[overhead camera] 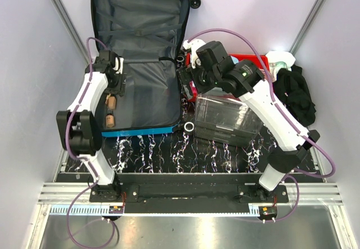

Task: Open, take out, and arrange the luggage

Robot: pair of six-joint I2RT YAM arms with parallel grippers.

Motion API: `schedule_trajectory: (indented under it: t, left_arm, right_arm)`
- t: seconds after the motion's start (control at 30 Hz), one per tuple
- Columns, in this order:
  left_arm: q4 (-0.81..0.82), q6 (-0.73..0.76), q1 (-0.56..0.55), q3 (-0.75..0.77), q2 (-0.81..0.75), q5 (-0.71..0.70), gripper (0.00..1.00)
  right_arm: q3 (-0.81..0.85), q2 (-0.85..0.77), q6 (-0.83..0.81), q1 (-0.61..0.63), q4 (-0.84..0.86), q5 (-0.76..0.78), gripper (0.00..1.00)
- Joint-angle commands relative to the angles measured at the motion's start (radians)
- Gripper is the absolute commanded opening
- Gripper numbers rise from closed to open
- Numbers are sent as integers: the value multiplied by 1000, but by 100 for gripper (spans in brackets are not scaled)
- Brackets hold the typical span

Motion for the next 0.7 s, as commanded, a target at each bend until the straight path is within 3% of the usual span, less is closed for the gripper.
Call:
schedule_trajectory:
  t: [0.0, 0.2, 0.3, 0.37, 0.53, 0.67]
  left_arm:
    - [20, 52, 2, -26, -139, 86, 61]
    - [53, 67, -19, -90, -243, 210, 61]
    - [105, 81, -73, -176, -342, 246, 61]
    - [133, 92, -122, -245, -417, 281, 61]
    - [98, 89, -163, -276, -537, 338, 64]
    - [57, 113, -183, -274, -612, 306, 64]
  right_arm:
    - [144, 1, -118, 20, -144, -85, 90]
    - [59, -87, -52, 18, -209, -194, 90]
    - [-171, -259, -11, 20, -42, -214, 84]
    - [-375, -344, 34, 21, 49, -224, 77]
    - [-555, -479, 193, 75, 112, -309, 57]
    - [-697, -509, 212, 222, 97, -124, 54]
